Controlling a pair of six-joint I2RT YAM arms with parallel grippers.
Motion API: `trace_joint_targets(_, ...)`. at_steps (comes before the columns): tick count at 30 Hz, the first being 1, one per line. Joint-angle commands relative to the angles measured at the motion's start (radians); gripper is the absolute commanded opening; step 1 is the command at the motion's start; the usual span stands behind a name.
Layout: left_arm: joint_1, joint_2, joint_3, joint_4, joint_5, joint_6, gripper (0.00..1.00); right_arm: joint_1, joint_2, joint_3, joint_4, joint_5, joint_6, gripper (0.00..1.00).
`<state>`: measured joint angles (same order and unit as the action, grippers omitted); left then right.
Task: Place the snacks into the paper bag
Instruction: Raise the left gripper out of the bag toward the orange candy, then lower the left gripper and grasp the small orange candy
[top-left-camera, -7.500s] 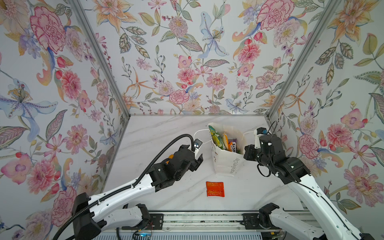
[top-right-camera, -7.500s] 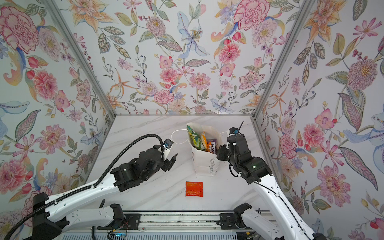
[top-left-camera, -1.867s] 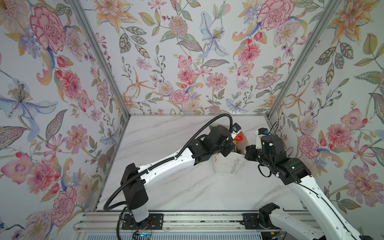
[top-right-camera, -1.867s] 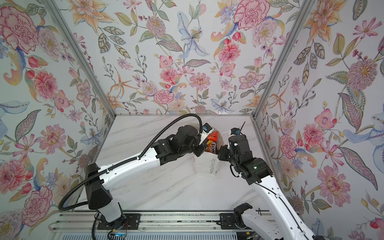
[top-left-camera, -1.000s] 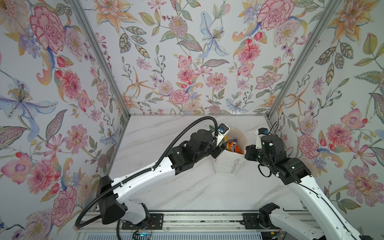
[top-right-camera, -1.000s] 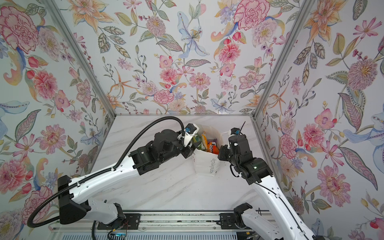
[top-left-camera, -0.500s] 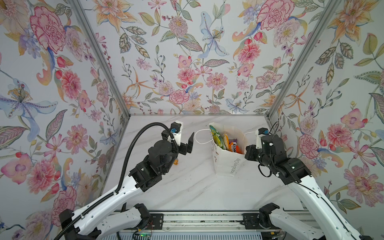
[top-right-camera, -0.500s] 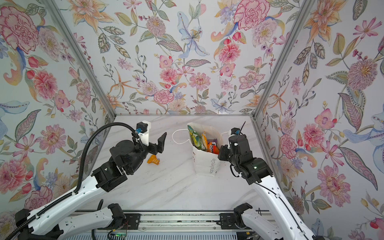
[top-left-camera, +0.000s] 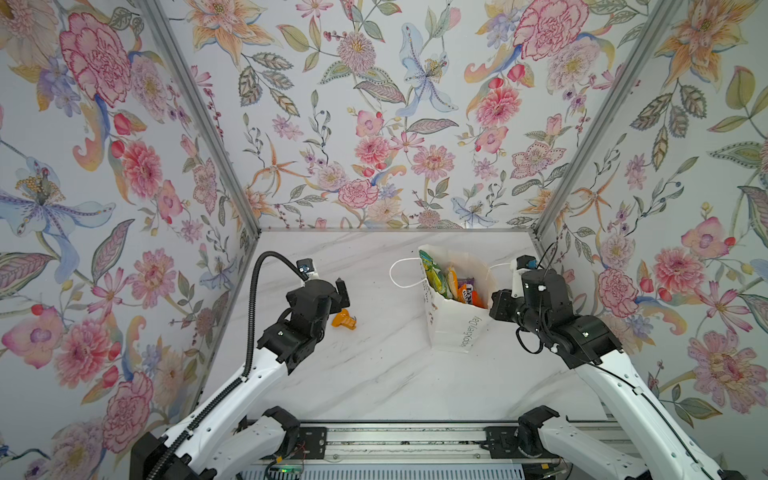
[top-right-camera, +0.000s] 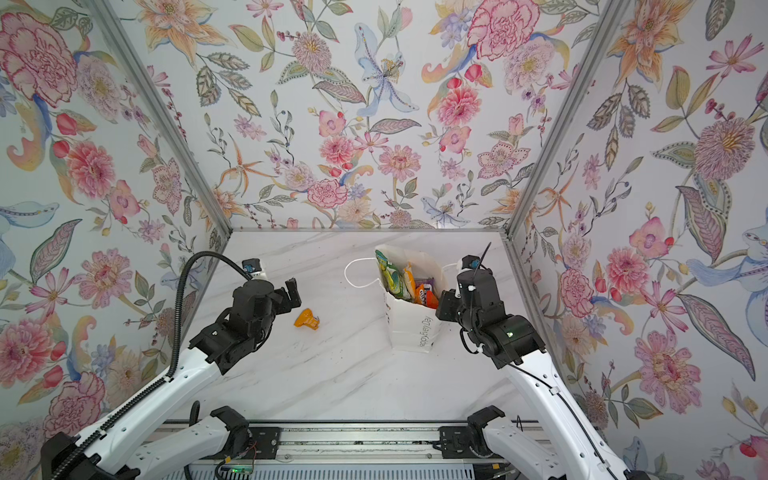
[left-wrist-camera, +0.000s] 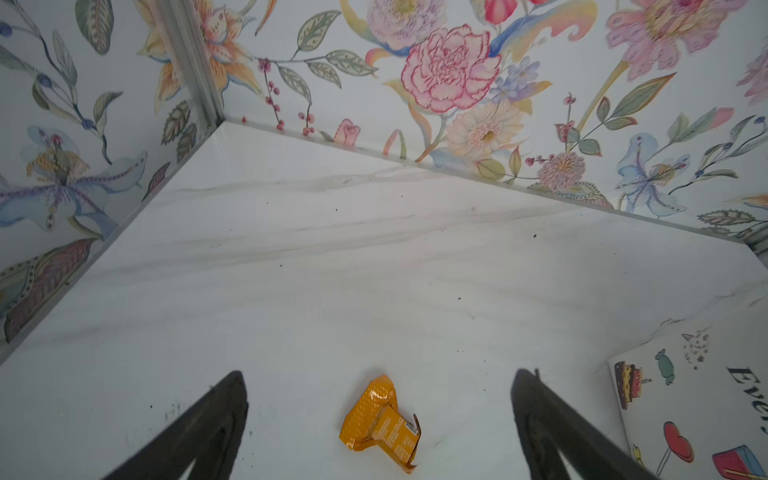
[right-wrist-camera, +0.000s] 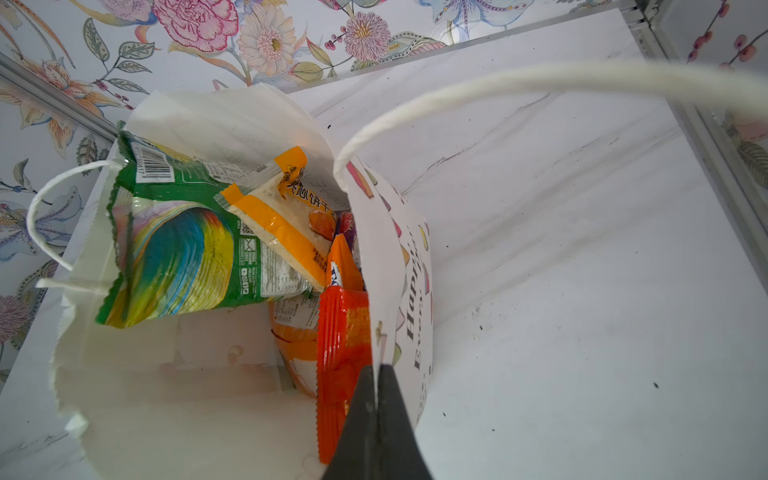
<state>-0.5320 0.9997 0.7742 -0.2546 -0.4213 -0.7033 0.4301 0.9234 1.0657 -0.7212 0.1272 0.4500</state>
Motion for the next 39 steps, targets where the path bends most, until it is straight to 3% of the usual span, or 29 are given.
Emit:
trace_joint_targets(1,0.026,0.025,-0.067,0.003,0.057,-0.156,0.99,-0.002,-0.026,0.004,0.023,0.0,-0.006,0.0)
trace_joint_targets(10,0.043,0.159,-0.17,0.128,0.174,-0.3,0.91,-0.003,-0.028,-0.008,0.025,-0.008,0.005,0.0)
trace_joint_targets(17,0.037,0.236,-0.239,0.231,0.195,-0.368,0.84,-0.004,-0.026,-0.018,0.031,-0.009,0.01,0.0)
trace_joint_targets(30,-0.013,0.434,-0.185,0.283,0.199,-0.378,0.83,-0.002,-0.022,-0.026,0.043,-0.02,0.017,0.0)
trace_joint_targets(39,-0.023,0.585,-0.08,0.291,0.179,-0.318,0.79,-0.001,-0.025,-0.029,0.043,-0.019,0.016,0.0)
